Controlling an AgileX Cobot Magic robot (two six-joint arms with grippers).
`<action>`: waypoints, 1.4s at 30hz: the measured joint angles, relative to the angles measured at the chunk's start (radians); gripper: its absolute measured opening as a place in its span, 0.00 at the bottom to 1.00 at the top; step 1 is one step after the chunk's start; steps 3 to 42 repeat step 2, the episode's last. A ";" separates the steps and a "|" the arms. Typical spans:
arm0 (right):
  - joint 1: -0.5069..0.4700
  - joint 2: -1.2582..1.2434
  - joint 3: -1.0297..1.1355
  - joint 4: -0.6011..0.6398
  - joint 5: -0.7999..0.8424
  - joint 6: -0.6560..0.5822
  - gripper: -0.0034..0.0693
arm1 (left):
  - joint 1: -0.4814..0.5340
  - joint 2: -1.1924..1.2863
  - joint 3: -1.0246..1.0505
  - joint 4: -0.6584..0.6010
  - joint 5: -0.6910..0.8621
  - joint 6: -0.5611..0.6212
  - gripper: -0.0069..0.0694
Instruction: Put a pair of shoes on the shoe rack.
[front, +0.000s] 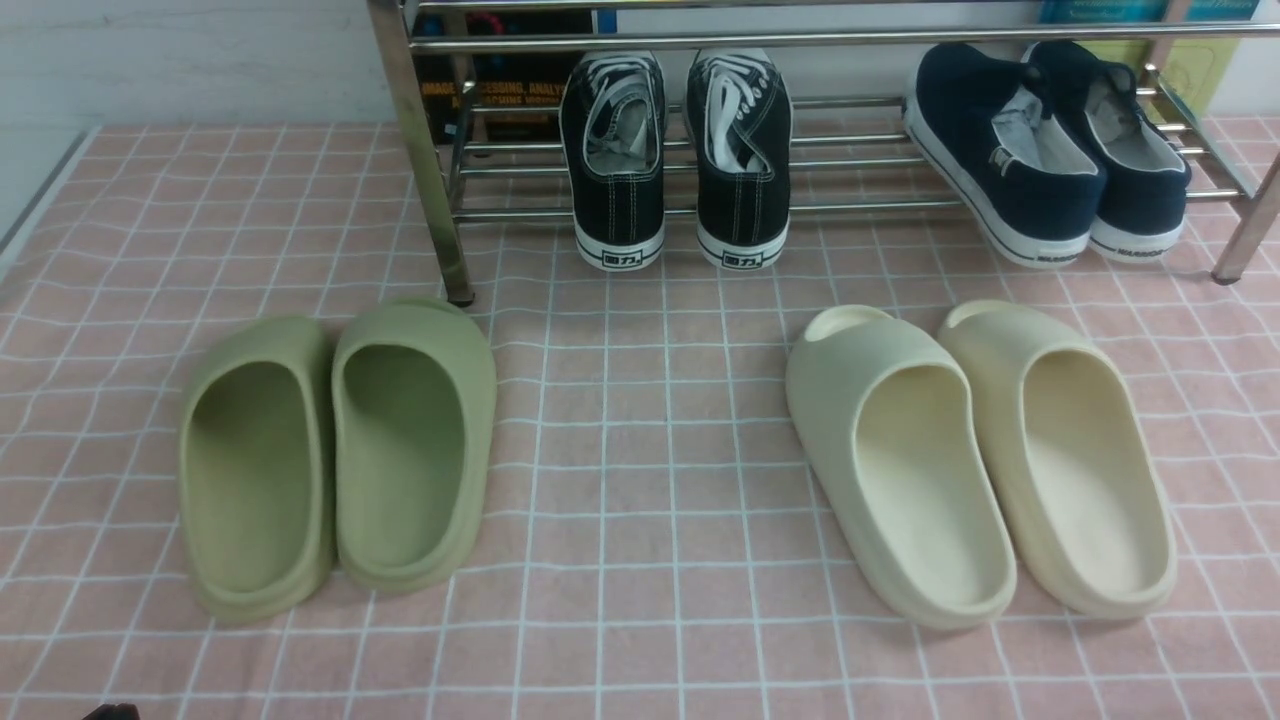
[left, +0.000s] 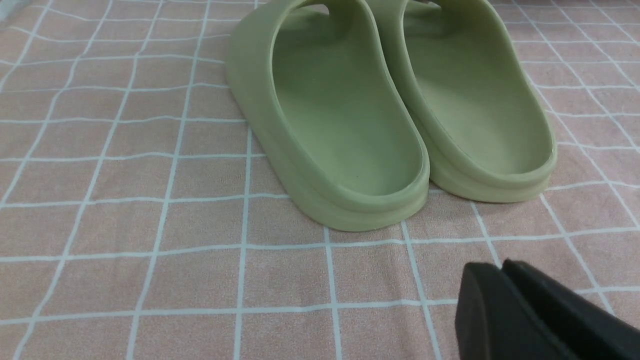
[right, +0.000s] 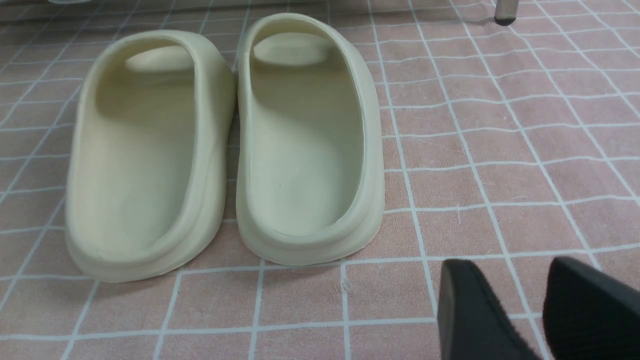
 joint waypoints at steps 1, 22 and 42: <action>0.000 0.000 0.000 0.000 0.000 0.000 0.38 | 0.000 0.000 0.000 0.000 0.000 0.000 0.16; 0.000 0.000 0.000 0.000 0.000 0.000 0.38 | 0.000 0.000 0.000 0.000 0.000 0.000 0.17; 0.000 0.000 0.000 0.000 0.000 0.000 0.38 | 0.000 0.000 0.000 0.000 0.000 0.000 0.17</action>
